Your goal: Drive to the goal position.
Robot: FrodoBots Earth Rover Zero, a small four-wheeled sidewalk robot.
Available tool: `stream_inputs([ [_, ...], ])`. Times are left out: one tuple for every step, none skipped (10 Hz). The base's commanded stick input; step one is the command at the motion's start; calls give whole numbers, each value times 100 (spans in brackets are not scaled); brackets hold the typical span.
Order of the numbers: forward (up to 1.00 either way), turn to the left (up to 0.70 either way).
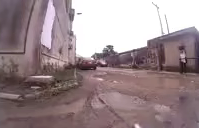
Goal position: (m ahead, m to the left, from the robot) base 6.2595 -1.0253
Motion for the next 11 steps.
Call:
stream_inputs([
  [100, 27],
  [100, 0],
  [100, 0],
  [100, 0],
  [100, 0],
  [100, 0],
  [100, 0],
  [100, 0],
  [100, 0],
  [100, 0],
  [100, 0],
])
